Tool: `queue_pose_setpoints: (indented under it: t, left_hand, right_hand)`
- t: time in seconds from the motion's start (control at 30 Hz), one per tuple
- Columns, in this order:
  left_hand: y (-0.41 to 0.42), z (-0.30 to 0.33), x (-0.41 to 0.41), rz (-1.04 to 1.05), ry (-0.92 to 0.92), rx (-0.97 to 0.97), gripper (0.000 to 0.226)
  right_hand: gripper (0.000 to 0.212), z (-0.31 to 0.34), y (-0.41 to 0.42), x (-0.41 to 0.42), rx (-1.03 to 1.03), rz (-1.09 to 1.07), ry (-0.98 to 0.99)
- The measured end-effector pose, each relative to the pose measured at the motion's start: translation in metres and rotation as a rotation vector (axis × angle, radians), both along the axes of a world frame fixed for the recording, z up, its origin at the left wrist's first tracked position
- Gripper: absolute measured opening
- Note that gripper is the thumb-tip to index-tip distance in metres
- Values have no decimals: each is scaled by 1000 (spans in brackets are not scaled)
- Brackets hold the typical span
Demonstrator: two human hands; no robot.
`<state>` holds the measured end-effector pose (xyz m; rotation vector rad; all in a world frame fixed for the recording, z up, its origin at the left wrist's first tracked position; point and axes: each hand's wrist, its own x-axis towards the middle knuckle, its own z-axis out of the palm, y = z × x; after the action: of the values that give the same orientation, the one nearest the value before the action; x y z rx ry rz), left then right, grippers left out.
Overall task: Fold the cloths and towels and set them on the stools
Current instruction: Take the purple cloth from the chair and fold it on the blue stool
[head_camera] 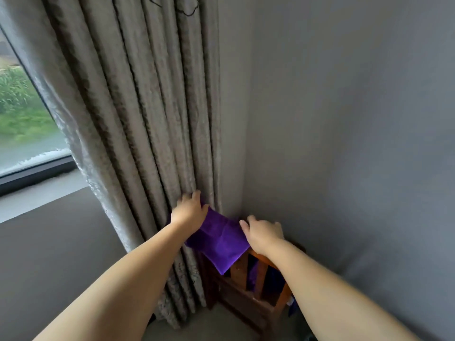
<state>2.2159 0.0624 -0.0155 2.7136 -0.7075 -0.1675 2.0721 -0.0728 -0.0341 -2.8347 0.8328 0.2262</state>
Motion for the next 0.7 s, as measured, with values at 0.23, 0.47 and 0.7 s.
queue_pose_setpoints:
  t: [0.23, 0.47, 0.7]
  left_hand:
    - [-15, -27, 50, 29, 179, 30, 58]
    - [-5, -26, 66, -142, 43, -3, 26]
    - [-18, 10, 55, -111, 29, -333, 20]
  right_hand:
    - [57, -18, 3, 17, 335, -64, 29]
    - [42, -20, 5, 28, 391, -133, -164]
    - [39, 5, 7, 27, 592, -441, -641]
